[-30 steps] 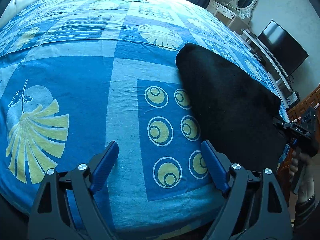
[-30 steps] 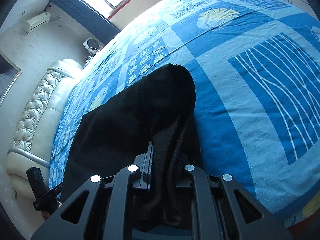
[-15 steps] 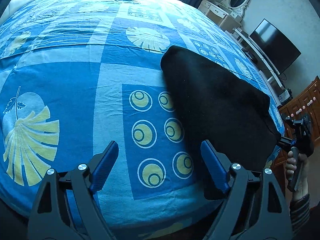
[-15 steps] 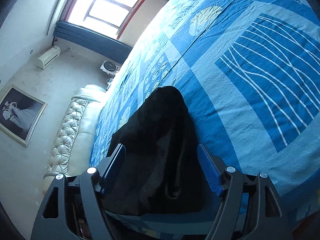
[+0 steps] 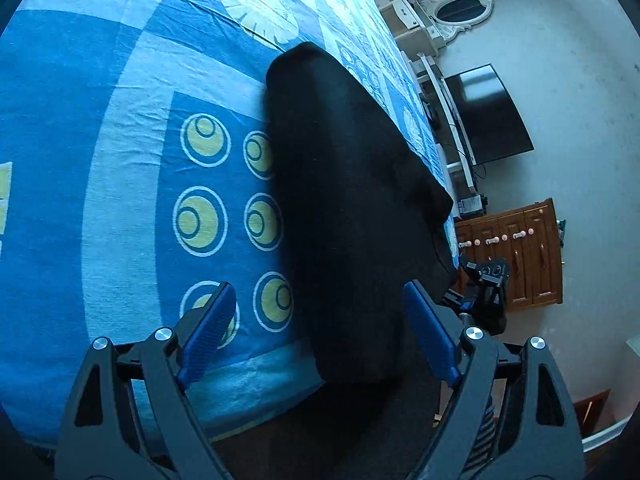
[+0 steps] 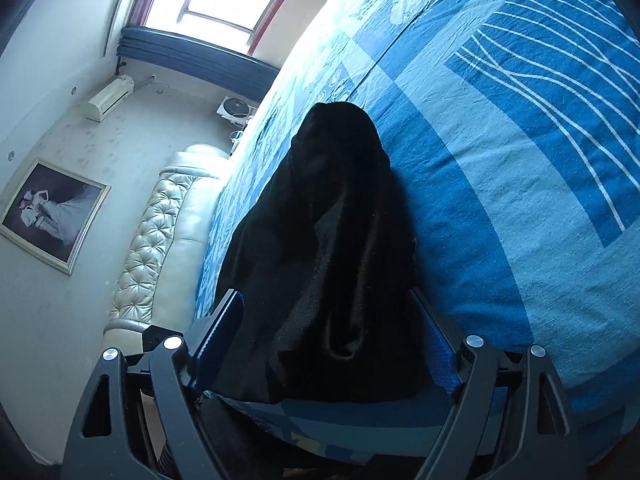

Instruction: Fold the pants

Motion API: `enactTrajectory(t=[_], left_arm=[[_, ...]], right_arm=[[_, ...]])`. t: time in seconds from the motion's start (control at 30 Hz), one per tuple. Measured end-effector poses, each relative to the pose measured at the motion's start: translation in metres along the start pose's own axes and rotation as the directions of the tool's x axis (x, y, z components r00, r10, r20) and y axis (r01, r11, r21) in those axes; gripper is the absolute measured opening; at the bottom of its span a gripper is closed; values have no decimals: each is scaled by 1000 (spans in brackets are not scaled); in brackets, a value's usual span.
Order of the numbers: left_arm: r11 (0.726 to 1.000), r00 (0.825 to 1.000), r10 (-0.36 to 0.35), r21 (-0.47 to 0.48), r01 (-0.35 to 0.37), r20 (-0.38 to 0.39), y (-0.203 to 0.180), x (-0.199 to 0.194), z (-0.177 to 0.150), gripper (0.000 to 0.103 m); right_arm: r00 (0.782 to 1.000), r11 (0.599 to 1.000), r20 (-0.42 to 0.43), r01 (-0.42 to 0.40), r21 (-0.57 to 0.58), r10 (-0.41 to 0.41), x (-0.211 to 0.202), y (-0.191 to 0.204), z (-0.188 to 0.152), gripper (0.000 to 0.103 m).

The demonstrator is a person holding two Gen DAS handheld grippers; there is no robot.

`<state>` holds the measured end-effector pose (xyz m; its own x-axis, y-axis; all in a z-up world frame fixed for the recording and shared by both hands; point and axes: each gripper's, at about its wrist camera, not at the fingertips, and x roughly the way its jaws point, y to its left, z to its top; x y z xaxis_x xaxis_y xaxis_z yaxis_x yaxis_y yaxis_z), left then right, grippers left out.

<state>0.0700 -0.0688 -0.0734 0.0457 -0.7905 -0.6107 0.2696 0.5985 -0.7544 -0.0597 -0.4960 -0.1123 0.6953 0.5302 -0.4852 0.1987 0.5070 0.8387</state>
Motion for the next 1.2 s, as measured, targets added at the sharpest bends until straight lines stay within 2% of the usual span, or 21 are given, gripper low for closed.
enactTrajectory(t=[0.13,0.23,0.3,0.33,0.37,0.47,0.6,0.67,0.73,0.97,1.2], left_arm=[[999,998,-4,51,7,-57,-12,29,7,85],[1000,996,-4,25,6,-85,-12,49,13,85],[999,996,28,26,-26,-81,-14,56,13,72],[999,995,41,32,-39,-87,-15,58,12,59],[999,995,47,29,-44,-94,-15,59,11,51],[999,995,48,6,-48,-88,-15,58,9,45],[999,995,52,4,-52,-84,-17,53,7,41],[998,995,62,10,-62,-81,-16,47,8,39],[996,994,83,32,-81,-73,-16,39,8,38],[984,986,167,60,-165,-28,-2,-3,7,38],[967,968,249,48,-250,31,17,-49,-3,38]], right_arm=[[1000,1000,-9,-5,-15,5,5,8,0,82],[1000,1000,-12,-2,-18,2,6,7,0,83],[1000,1000,-13,-3,-15,2,7,6,1,83],[1000,1000,-13,-1,-14,1,7,5,1,83],[1000,1000,-13,1,-13,-2,8,3,2,83],[999,999,-30,33,-42,-34,14,3,1,85],[983,977,-88,144,-158,-159,34,23,-6,77],[982,978,-87,152,-144,-165,37,25,-7,63],[984,980,-85,140,-143,-154,40,27,-9,57],[980,971,-149,101,-215,-135,78,55,-21,55],[965,965,-240,41,-258,-105,129,80,-39,54]])
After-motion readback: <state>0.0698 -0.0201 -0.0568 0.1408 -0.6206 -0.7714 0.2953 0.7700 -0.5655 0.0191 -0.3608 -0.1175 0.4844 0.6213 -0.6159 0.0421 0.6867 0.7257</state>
